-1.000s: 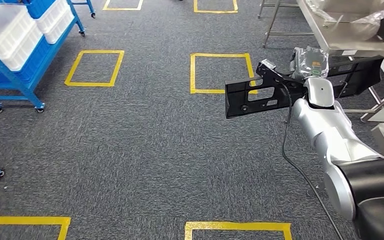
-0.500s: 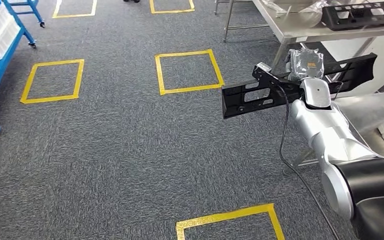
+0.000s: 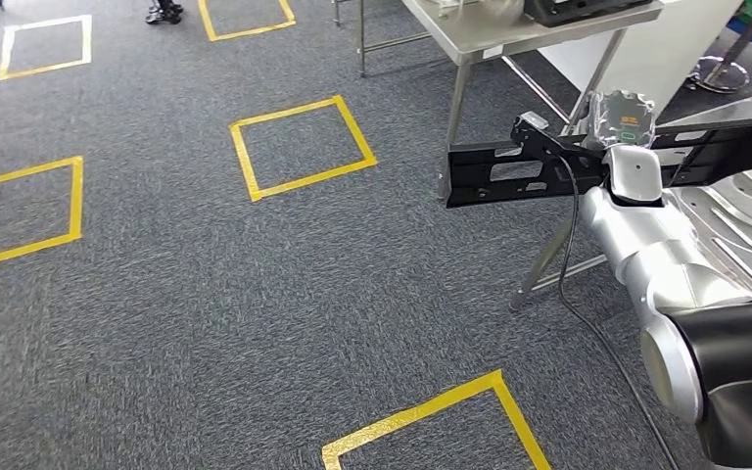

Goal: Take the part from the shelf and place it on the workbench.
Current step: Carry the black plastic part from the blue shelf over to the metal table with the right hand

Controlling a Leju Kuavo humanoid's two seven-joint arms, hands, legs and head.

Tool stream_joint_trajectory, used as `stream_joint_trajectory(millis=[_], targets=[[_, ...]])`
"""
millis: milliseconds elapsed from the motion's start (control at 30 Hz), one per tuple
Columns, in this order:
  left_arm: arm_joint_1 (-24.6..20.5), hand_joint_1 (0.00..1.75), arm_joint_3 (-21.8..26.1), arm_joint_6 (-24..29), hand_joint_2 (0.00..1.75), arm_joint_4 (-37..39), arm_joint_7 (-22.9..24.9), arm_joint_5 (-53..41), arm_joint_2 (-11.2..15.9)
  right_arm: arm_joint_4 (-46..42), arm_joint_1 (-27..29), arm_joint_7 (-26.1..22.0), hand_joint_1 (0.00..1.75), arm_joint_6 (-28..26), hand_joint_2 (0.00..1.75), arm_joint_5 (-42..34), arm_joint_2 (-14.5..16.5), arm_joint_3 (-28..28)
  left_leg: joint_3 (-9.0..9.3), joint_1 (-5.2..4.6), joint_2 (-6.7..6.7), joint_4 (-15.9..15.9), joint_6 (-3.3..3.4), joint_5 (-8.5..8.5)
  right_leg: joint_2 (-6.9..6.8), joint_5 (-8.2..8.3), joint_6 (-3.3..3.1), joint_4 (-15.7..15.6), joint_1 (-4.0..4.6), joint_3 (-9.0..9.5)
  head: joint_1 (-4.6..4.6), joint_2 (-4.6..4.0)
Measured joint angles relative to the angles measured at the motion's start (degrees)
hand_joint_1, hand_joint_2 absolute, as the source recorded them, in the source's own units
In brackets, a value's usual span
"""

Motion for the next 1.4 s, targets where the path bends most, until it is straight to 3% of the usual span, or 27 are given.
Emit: stream_joint_trajectory(millis=[33,100,167,233,300,367,433,500,533,567,633,700,733,800,833,900,933,967,1067,1133,1167,1267,1333,1367,1400], targets=[[-0.02,0.0,0.0,-0.11,1.75,0.01,0.05,-0.01,0.02,0.11,-0.07,0.24,1.75,0.42,1.75,0.12,-0.01,0.0,-0.5,0.0,-0.13,0.23,0.09,0.87,1.01,-0.03,-0.01,0.1,0.05,0.03,0.0,0.0],[-0.17,0.0,0.0,-0.38,1.75,0.01,0.17,-0.02,0.07,0.27,-0.27,0.68,1.75,1.02,1.75,0.38,-0.01,0.0,1.49,0.01,-1.26,-5.88,0.47,5.38,2.95,-0.19,0.1,0.41,0.01,0.06,0.0,0.0],[-0.29,0.0,0.0,-0.53,1.75,0.05,0.33,-0.02,0.16,0.4,-0.6,1.26,1.75,1.41,1.75,0.69,0.03,0.0,4.3,0.28,-4.55,-13.11,0.82,8.75,4.61,-0.35,0.51,0.81,-0.09,-0.25,0.0,0.0],[-0.4,0.0,0.0,-0.58,1.75,0.09,0.45,-0.03,0.24,0.63,-0.85,1.93,1.75,1.7,1.75,0.92,0.02,0.0,5.27,0.32,-6.18,-15.52,1.1,9.19,6.04,-0.21,1.26,0.87,-0.47,-0.72,0.0,0.01],[-0.49,0.0,0.0,-0.59,1.75,0.09,0.51,-0.01,0.26,0.79,-0.9,2.54,1.75,1.93,1.75,1.1,-0.07,0.0,5.63,0.19,-4.61,-16.23,1.67,9.48,6.87,0.05,2.06,0.63,-0.81,-1.0,-0.02,0.01],[-0.53,0.0,0.0,-0.61,1.75,0.09,0.52,0.0,0.25,0.83,-1.13,3.05,1.75,2.05,1.75,1.35,-0.1,0.0,6.13,0.23,-2.89,-17.27,2.4,9.95,3.74,-1.16,2.58,2.38,-0.57,-2.01,0.01,0.0],[-0.48,0.0,-0.01,-0.67,1.75,0.1,0.51,-0.01,0.24,0.9,-1.42,3.34,1.75,2.1,1.75,1.57,-0.01,0.0,6.35,0.14,-1.37,-17.76,2.77,10.11,-0.39,-4.42,3.07,8.63,-0.47,-5.08,0.02,0.01],[-0.31,0.0,-0.01,-0.72,1.75,0.13,0.51,0.0,0.25,1.1,-1.39,3.46,1.75,2.13,1.75,1.7,0.09,0.0,6.39,0.11,0.19,-17.76,2.8,9.92,-1.39,-6.65,3.63,15.22,-0.81,-8.45,0.02,0.01],[-0.25,0.0,0.0,-0.73,1.75,0.13,0.51,0.01,0.25,1.21,-1.3,3.49,1.75,2.13,1.75,1.75,0.11,0.0,6.46,0.12,0.97,-17.73,2.75,9.77,-1.56,-6.31,3.86,15.98,-0.99,-8.89,0.02,0.0],[-0.22,0.0,0.0,-0.74,1.75,0.14,0.51,0.01,0.25,1.28,-1.25,3.49,1.75,2.11,1.75,1.77,0.11,0.0,6.57,0.14,1.71,-17.68,2.63,9.59,-1.86,-4.96,4.02,14.39,-1.12,-8.1,0.02,0.0],[-0.2,0.0,-0.01,-0.76,1.75,0.14,0.49,0.01,0.25,1.28,-1.28,3.46,1.75,2.02,1.75,1.78,0.13,0.0,6.97,0.1,3.12,-17.47,2.24,9.04,-3.83,-1.33,4.09,6.42,-1.06,-3.86,0.02,0.0],[-0.19,0.0,-0.01,-0.76,1.75,0.14,0.39,0.03,0.25,1.26,-1.33,3.43,1.75,1.95,1.75,1.78,0.19,0.0,7.4,-0.17,4.34,-17.24,1.61,8.42,-5.51,0.42,3.39,0.69,-0.58,-0.83,0.02,0.0],[-0.17,0.0,-0.01,-0.76,1.75,0.14,0.27,0.05,0.25,1.26,-1.31,3.41,1.75,1.94,1.75,1.76,0.19,0.0,7.6,-0.31,4.91,-17.22,1.26,8.16,-5.62,0.33,2.93,-0.03,-0.32,-0.49,0.02,0.0],[-0.14,0.0,0.0,-0.76,1.75,0.14,-0.07,0.1,0.23,1.24,-1.22,3.23,1.75,1.94,1.75,1.68,0.05,-0.02,7.97,-0.33,5.93,-17.28,0.61,7.69,-4.09,0.33,2.08,-0.03,-0.31,-0.5,0.01,0.01],[-0.14,0.0,0.0,-0.76,1.75,0.14,-0.26,0.13,0.23,1.21,-1.23,3.09,1.75,1.93,1.75,1.58,-0.03,-0.03,8.01,-0.22,5.37,-16.84,0.29,7.19,-3.4,0.33,1.73,-0.13,-0.45,-0.38,0.0,0.01],[-0.14,0.0,0.0,-0.79,1.75,0.14,-0.45,0.19,0.22,1.16,-1.32,2.66,1.75,1.92,1.75,1.38,-0.11,-0.07,6.66,0.06,2.69,-13.27,-0.1,4.92,-2.25,0.32,1.01,-0.34,-0.78,-0.03,-0.02,0.01],[-0.12,0.0,0.0,-0.79,1.75,0.15,-0.48,0.22,0.22,1.16,-1.38,2.49,1.75,1.92,1.75,1.3,-0.1,-0.08,5.81,0.18,1.28,-11.2,-0.13,3.78,-1.91,0.26,0.83,-0.34,-0.77,0.04,-0.02,0.01],[-0.1,0.0,0.0,-0.8,1.75,0.15,-0.46,0.24,0.22,1.16,-1.4,2.36,1.75,1.92,1.75,1.26,-0.1,-0.08,5.05,0.22,0.71,-9.55,-0.12,2.93,-1.71,0.23,0.71,-0.33,-0.76,0.07,-0.03,0.01],[-0.08,0.0,-0.01,-0.82,1.75,0.16,-0.35,0.25,0.22,1.16,-1.34,2.25,1.75,1.92,1.75,1.17,-0.1,-0.12,3.78,0.24,0.42,-6.99,-0.15,1.88,-1.37,0.2,0.65,-0.33,-0.73,0.11,-0.02,0.0],[0.02,0.0,-0.01,-1.13,1.75,0.17,-0.09,0.27,0.25,1.21,-0.91,2.07,1.75,1.92,1.75,0.92,-0.16,-0.28,1.11,0.23,0.08,-2.41,-0.11,1.0,-0.04,0.13,0.56,-0.3,-0.58,0.2,-0.03,0.0],[0.04,0.0,0.0,-1.6,1.75,0.17,0.2,0.39,0.28,1.23,-0.54,1.97,1.75,1.9,1.75,0.75,-0.24,-0.43,0.74,0.22,-0.48,-3.04,0.13,2.59,1.36,0.07,0.55,-0.24,-0.5,0.29,-0.03,0.0],[-0.05,0.0,0.0,-3.07,1.75,0.22,1.24,0.8,0.44,1.28,0.19,1.93,1.75,1.73,1.75,0.5,-0.43,-0.83,4.31,0.43,-4.04,-14.3,0.99,9.75,5.12,-0.14,1.01,0.12,-0.38,0.18,-0.03,0.01],[-0.26,0.0,0.0,-3.44,1.75,0.26,2.02,0.84,0.5,1.34,0.38,2.02,1.75,1.53,1.75,0.54,-0.82,-1.18,5.13,0.35,-4.49,-15.99,1.31,9.94,6.46,-0.1,1.77,0.16,-0.55,-0.15,-0.01,0.01],[-0.37,0.0,0.0,-3.7,1.75,0.27,2.4,0.86,0.49,1.37,0.48,2.05,1.75,1.44,1.75,0.62,-1.09,-1.39,5.25,0.27,-3.71,-16.19,1.6,10.03,7.03,-0.02,2.19,0.04,-0.71,-0.29,-0.01,0.01],[-0.46,0.0,0.0,-4.05,1.75,0.27,2.71,0.92,0.49,1.4,0.55,2.08,1.75,1.35,1.75,0.72,-1.37,-1.58,5.42,0.24,-2.99,-16.5,1.96,10.15,6.56,-0.17,2.55,0.2,-0.76,-0.44,-0.01,0.01]])
